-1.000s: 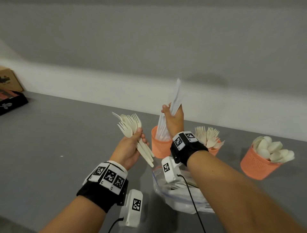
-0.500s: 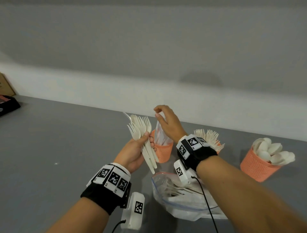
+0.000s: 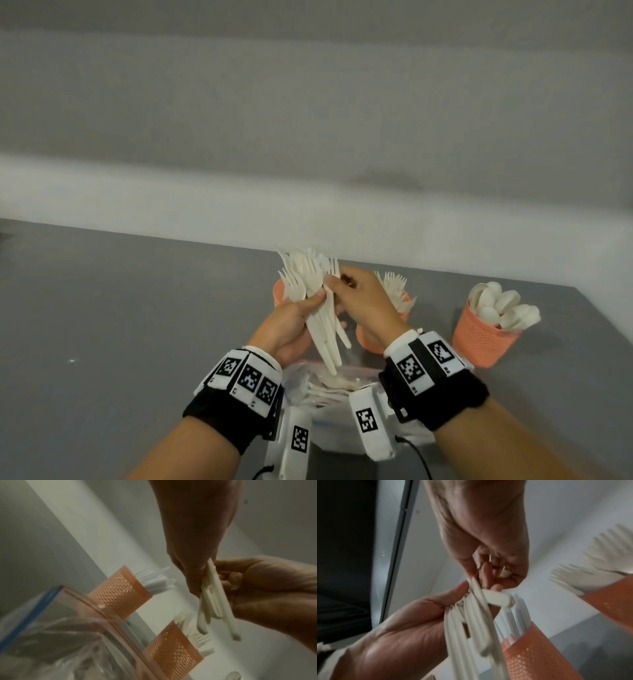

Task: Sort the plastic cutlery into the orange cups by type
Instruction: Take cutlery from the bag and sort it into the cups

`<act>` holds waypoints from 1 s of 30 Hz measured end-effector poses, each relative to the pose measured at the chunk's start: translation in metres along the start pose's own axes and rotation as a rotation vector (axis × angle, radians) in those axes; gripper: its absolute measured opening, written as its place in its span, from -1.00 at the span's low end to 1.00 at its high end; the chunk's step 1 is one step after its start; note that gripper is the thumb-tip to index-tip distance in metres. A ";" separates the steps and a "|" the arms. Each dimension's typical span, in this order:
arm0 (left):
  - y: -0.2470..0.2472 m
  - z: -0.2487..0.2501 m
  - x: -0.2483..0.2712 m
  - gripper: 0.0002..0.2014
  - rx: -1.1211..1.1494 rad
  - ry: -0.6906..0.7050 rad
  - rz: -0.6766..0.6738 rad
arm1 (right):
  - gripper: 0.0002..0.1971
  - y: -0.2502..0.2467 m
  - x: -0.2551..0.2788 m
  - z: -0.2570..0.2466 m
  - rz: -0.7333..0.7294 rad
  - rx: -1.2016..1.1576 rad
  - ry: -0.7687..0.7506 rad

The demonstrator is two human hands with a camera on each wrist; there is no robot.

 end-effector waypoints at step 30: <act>0.058 -0.044 0.012 -0.77 -0.169 -0.160 -0.136 | -0.88 -0.062 0.041 0.008 -0.089 -0.460 0.190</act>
Point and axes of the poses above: each hand's wrist, its own x-axis away from the middle knuckle, its own y-axis out of the palm, z = x × y, the point moved 7 cm from there along -x, towards the middle knuckle, and after that the axes turned 3 degrees about -x, right-handed, at the moved point
